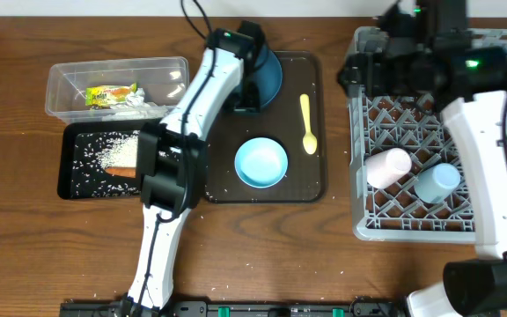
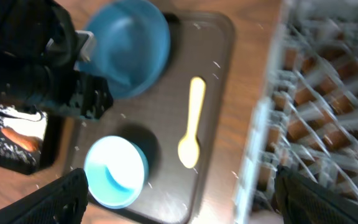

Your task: Sort waste into correct bins and load items into the dishwasher rack

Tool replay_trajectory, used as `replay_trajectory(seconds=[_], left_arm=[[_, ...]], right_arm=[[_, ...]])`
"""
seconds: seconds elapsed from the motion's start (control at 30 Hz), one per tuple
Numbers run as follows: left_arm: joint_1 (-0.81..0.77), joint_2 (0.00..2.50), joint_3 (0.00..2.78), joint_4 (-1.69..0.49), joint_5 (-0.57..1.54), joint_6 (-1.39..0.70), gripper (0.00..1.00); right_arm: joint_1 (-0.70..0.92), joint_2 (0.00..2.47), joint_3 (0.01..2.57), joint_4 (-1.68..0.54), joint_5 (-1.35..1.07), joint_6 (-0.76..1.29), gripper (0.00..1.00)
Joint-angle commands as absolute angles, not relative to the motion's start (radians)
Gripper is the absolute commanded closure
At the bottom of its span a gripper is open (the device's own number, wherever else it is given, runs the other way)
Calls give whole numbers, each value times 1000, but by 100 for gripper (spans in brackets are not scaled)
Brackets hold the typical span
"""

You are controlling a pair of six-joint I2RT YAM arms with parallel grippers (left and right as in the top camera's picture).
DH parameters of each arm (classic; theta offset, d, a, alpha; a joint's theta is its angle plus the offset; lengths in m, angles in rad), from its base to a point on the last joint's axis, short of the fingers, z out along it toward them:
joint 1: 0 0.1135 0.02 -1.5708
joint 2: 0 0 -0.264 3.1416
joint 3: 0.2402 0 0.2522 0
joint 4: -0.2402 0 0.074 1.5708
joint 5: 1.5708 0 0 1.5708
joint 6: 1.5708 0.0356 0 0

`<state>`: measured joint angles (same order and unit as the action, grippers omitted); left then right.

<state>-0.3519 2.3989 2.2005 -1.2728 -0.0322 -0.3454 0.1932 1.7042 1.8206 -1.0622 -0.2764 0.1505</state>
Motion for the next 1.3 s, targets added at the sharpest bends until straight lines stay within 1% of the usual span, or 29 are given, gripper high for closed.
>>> replay_trajectory(seconds=[0.0, 0.13, 0.3, 0.5, 0.6, 0.7, 1.0, 1.1, 1.13, 1.2, 1.27], left_arm=[[-337, 2305, 2215, -1277, -34, -371, 25], [-338, 2234, 2215, -1277, -34, -349, 25], [-324, 2136, 2215, -1283, -34, -350, 24], [-287, 2050, 2215, -1283, -34, -350, 24], [-273, 2050, 2214, -1287, -34, -350, 24], [-264, 2052, 2214, -1291, -35, -350, 24], [-244, 2052, 2214, -1301, -38, -350, 24], [-241, 2052, 2214, -1302, -38, -349, 24], [-241, 2052, 2214, -1302, -38, -349, 24], [-241, 2052, 2214, -1302, -39, -349, 24], [-241, 2052, 2214, -1302, -39, -349, 24]], right_arm=[[259, 1768, 1834, -1023, -215, 237, 7], [303, 1843, 1834, -914, -205, 286, 7], [322, 1969, 1834, -724, -187, 388, 11], [361, 2146, 1834, -488, -186, 513, 20], [389, 2223, 1834, -428, -164, 558, 24], [412, 2280, 1834, -395, -149, 569, 31], [437, 2363, 1834, -401, -104, 583, 56], [433, 2363, 1834, -406, -104, 583, 61], [432, 2363, 1834, -410, -105, 583, 66], [430, 2363, 1834, -420, -105, 583, 81], [426, 2361, 1835, -430, -110, 583, 99]])
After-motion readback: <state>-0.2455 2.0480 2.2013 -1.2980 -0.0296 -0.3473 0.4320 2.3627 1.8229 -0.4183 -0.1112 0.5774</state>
